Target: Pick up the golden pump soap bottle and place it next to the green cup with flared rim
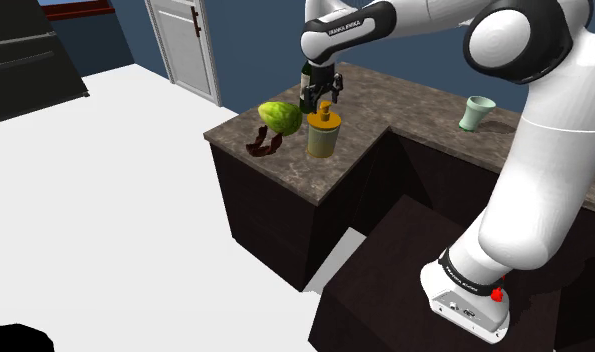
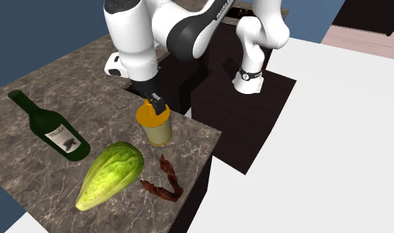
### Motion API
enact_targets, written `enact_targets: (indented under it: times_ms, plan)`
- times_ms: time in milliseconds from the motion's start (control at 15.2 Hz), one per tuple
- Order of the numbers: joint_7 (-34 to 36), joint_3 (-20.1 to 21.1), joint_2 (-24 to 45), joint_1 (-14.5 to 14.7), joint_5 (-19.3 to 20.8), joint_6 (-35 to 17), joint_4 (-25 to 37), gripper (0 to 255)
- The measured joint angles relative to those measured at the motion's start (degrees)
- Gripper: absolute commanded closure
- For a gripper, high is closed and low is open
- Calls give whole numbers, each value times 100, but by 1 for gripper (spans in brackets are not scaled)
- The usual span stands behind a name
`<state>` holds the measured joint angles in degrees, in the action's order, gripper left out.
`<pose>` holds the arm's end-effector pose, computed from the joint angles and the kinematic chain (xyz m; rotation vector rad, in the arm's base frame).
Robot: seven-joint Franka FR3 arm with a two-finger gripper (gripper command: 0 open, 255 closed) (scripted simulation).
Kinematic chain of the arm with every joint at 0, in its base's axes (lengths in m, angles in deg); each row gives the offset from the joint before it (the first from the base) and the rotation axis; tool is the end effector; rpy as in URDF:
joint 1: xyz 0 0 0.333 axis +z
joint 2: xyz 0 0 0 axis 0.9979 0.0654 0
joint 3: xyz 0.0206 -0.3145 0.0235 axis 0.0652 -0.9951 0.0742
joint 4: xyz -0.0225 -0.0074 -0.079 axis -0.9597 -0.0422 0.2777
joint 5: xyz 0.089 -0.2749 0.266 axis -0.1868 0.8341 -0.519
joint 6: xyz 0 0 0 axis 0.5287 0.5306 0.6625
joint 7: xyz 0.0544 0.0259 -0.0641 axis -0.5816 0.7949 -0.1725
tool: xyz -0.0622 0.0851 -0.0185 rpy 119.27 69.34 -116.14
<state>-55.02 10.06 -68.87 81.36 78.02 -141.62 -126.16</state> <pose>0.6225 -0.1254 0.4151 2.9601 -0.3382 -0.1061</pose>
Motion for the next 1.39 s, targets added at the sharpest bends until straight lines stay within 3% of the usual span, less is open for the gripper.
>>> enact_targets:
  times_ms: [528,594,1386]
  plan:
    - [2,-9,37,-17,6,-192,-150,0]
    - [2,-9,37,-17,6,-192,-150,255]
    - [-7,-9,11,-15,4,-113,-100,255]
